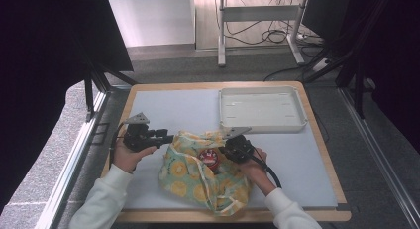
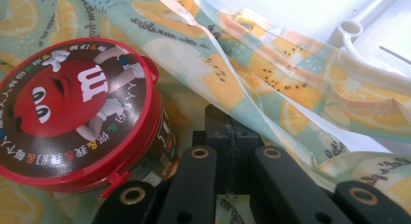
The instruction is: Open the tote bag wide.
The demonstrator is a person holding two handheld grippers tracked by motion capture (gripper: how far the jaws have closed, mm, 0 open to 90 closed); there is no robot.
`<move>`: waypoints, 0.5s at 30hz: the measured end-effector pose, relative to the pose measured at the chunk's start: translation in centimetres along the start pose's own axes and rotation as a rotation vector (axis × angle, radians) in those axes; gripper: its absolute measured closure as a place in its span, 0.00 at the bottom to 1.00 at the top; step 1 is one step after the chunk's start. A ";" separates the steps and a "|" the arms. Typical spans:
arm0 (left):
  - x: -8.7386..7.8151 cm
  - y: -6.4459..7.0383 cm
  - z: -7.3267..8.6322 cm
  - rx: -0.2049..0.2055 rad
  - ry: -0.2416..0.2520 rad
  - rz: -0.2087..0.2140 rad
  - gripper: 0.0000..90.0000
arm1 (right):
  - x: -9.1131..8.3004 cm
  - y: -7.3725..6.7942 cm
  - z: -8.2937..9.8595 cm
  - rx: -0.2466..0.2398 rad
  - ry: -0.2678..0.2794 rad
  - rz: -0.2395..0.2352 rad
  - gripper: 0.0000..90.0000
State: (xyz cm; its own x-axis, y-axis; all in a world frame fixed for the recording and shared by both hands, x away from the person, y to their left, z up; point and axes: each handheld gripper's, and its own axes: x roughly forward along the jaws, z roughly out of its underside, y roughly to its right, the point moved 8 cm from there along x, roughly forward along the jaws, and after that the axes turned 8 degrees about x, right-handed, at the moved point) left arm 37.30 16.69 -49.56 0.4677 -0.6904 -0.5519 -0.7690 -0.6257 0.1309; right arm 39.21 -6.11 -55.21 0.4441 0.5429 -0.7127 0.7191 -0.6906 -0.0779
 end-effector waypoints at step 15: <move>5.1 4.1 0.5 0.065 -0.156 0.092 1.00 | -0.2 -0.1 0.0 -0.001 0.004 -0.013 0.99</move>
State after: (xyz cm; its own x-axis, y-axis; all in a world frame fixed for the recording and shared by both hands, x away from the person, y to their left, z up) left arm 36.31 10.79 -52.19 0.3244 -0.6760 -0.6616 -0.8343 -0.5341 0.1367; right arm 39.02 -6.16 -55.07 0.4367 0.5541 -0.7087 0.7253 -0.6829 -0.0870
